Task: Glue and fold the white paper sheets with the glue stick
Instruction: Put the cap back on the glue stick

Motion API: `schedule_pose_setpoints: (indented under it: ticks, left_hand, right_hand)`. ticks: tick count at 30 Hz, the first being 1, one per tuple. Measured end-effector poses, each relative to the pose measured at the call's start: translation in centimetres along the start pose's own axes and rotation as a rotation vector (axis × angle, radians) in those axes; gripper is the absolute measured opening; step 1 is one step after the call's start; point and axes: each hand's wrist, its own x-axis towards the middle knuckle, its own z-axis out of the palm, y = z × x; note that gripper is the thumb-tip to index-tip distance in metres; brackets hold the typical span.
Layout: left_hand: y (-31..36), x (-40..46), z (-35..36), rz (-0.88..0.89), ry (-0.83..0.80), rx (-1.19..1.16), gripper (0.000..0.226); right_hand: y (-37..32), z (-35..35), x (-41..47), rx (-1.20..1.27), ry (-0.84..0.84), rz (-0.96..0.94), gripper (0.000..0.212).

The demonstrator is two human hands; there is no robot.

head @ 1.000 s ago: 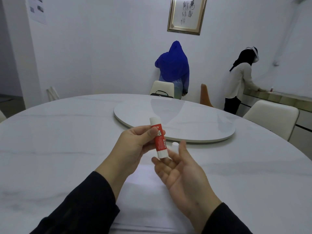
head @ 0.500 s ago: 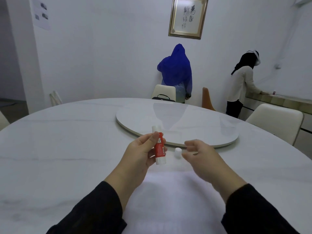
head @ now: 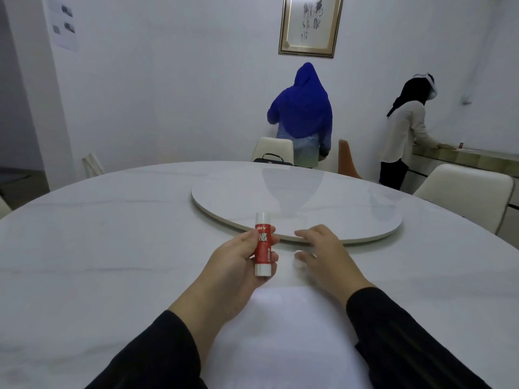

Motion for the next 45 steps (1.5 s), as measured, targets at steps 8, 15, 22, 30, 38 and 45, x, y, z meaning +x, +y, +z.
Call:
schedule_pose_setpoints:
  ticks: [8,15,22,30,38,45]
  left_hand:
    - [-0.2,0.2,-0.5,0.013,0.076,0.017,0.031]
    - [-0.3,0.0,-0.1,-0.018,-0.003,0.065,0.025]
    - [-0.5,-0.2,0.0,-0.044,-0.062,0.21,0.025]
    - [-0.7,-0.4,0.5,-0.075,-0.14,0.207,0.027]
    - [-0.6,-0.3,0.5,-0.11,-0.163,0.007,0.029]
    - [-0.8,-0.1,0.4,-0.096,-0.121,0.01,0.027]
  right_hand:
    - [-0.3,-0.2,-0.3,0.075,-0.012,0.091,0.028]
    - [-3.8,-5.0,-1.5,0.707,0.088,0.065,0.026]
    - [-5.0,-4.5,-1.7,0.783,0.063,-0.001,0.025]
    - [-6.1,-4.5,-2.1,0.82,-0.019,-0.007,0.015]
    - [-5.9,-4.1,-2.0,1.138,-0.025,0.125,0.017]
    - [-6.3,-3.4,-2.1,1.199,-0.036,0.153,0.013]
